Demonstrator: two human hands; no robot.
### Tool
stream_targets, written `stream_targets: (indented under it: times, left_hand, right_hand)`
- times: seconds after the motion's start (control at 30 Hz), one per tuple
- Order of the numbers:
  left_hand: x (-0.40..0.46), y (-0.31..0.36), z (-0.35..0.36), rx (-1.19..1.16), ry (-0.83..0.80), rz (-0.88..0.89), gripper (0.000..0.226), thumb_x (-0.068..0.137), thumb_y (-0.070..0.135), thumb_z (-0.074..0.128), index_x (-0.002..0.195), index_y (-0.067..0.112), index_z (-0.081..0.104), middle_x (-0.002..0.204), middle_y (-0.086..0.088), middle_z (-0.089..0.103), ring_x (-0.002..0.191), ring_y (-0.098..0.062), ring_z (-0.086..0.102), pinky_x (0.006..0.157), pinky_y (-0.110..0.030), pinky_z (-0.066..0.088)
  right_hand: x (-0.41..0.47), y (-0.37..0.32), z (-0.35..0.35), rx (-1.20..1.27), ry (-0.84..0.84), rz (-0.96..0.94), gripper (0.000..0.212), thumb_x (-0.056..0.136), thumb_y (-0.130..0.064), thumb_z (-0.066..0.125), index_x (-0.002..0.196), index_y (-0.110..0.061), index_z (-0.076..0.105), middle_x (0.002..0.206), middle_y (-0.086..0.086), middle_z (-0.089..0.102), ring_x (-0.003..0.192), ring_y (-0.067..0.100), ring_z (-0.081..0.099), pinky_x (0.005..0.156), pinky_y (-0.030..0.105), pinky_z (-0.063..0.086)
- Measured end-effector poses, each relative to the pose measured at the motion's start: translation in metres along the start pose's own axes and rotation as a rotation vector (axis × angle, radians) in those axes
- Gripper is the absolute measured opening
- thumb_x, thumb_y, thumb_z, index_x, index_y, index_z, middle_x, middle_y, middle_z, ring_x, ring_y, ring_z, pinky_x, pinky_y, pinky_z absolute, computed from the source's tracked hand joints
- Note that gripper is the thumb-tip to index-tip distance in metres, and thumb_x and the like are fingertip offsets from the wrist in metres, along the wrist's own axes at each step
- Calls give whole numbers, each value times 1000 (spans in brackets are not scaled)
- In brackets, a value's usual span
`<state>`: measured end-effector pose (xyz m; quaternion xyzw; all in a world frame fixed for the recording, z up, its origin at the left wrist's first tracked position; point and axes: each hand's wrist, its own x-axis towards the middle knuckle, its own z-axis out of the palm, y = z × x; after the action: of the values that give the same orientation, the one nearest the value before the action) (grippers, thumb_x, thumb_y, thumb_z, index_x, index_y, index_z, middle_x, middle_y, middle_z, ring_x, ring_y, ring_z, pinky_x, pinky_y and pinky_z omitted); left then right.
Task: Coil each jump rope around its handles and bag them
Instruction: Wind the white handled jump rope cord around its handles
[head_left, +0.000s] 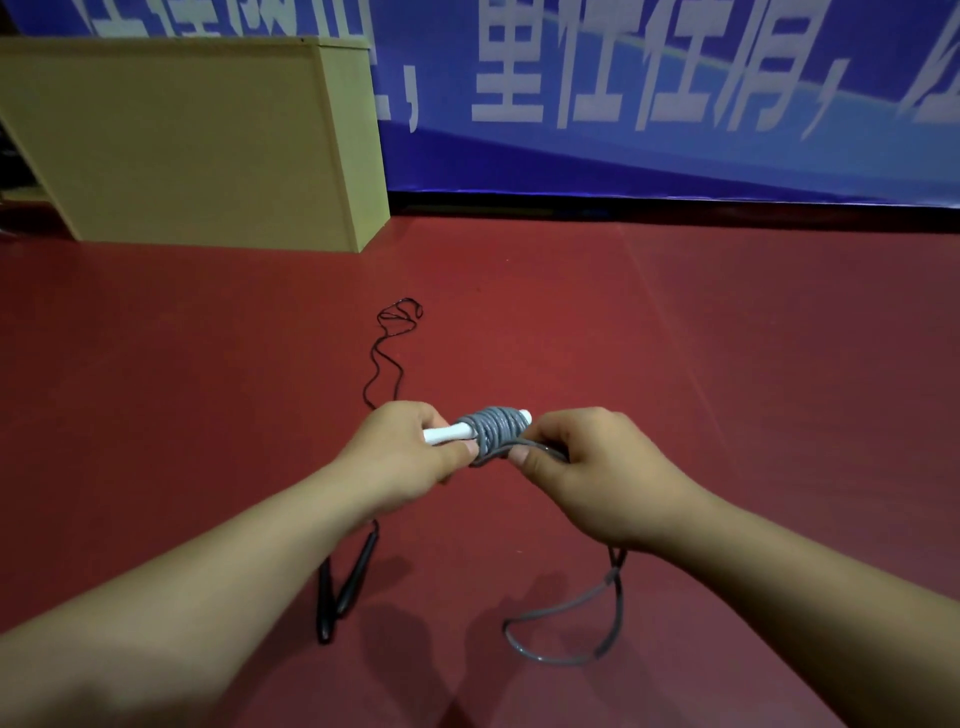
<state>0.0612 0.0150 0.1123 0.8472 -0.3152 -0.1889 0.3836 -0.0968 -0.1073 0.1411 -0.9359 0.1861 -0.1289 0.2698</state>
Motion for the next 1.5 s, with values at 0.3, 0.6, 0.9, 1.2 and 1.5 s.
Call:
stream_targets:
  times: [0.3, 0.6, 0.9, 1.2, 1.5]
  left_hand:
    - [-16, 14, -3, 217, -307, 216, 15, 84, 36, 73, 79, 23, 68, 68, 3, 70, 54, -8, 52, 55, -26, 41]
    - [-25, 22, -3, 393, -425, 302, 18, 88, 34, 63, 86, 16, 65, 79, -7, 68, 61, -16, 51, 59, -32, 43]
    - [-24, 23, -3, 356, -426, 275, 16, 87, 39, 65, 86, 23, 66, 76, -2, 68, 58, -12, 51, 58, -32, 44]
    - [-32, 33, 0, 286, -631, 381, 6, 88, 29, 67, 91, 23, 66, 67, 10, 54, 59, -7, 46, 60, -28, 39]
    - [-38, 40, -12, -237, -809, 266, 14, 87, 17, 64, 97, 7, 64, 82, -5, 63, 78, -17, 59, 80, -37, 47]
  right_hand:
    - [0, 10, -17, -8, 50, 29, 14, 89, -34, 64, 85, -25, 74, 73, -7, 70, 69, 7, 62, 61, 19, 42]
    - [-5, 7, -15, -15, 11, -17, 13, 88, -34, 66, 84, -24, 75, 67, -14, 64, 64, -5, 57, 58, 10, 39]
    - [-7, 1, -23, -28, 29, -39, 14, 88, -36, 66, 83, -25, 75, 72, -10, 70, 69, 4, 60, 58, 13, 39]
    - [-3, 16, -23, -63, -55, 14, 23, 76, -48, 75, 69, -29, 66, 61, -10, 61, 60, -4, 55, 54, 14, 40]
    - [-1, 28, -38, 444, -216, 162, 32, 66, -40, 77, 76, -10, 71, 63, -1, 61, 56, 4, 50, 55, 16, 43]
